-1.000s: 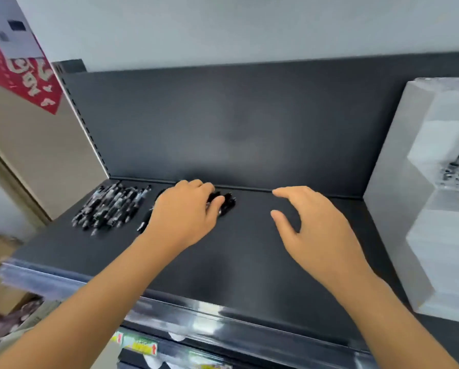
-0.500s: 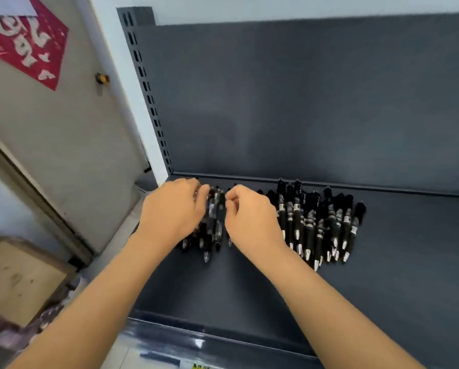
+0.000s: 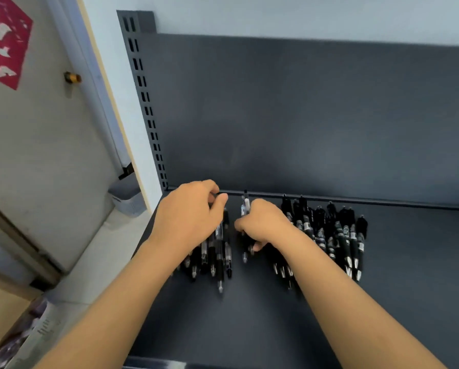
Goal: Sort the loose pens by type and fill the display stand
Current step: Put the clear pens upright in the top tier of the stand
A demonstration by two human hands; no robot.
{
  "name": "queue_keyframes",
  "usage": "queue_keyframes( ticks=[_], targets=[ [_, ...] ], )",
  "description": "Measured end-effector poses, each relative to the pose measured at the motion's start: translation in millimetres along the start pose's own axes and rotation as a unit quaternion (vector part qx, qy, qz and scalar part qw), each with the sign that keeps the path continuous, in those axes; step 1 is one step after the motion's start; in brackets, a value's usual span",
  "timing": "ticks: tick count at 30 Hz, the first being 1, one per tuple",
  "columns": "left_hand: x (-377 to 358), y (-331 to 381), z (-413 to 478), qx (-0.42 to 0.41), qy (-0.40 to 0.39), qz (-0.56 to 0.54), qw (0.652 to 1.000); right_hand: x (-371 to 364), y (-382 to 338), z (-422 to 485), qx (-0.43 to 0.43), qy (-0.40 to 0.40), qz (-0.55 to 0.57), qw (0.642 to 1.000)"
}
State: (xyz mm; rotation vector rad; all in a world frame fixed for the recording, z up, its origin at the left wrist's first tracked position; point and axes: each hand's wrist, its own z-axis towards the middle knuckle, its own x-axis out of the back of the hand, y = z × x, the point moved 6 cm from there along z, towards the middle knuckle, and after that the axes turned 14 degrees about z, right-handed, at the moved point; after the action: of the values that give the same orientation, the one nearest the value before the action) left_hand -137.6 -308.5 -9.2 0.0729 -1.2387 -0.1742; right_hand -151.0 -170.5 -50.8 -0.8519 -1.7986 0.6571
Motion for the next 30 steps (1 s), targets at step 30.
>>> queue_keyframes(
  ticks=[30],
  targets=[
    [84.3,590.0,11.4,-0.192,0.024,-0.475,0.859,524.7,302.5,-277.7,0.234,0.363,0.380,0.818]
  ],
)
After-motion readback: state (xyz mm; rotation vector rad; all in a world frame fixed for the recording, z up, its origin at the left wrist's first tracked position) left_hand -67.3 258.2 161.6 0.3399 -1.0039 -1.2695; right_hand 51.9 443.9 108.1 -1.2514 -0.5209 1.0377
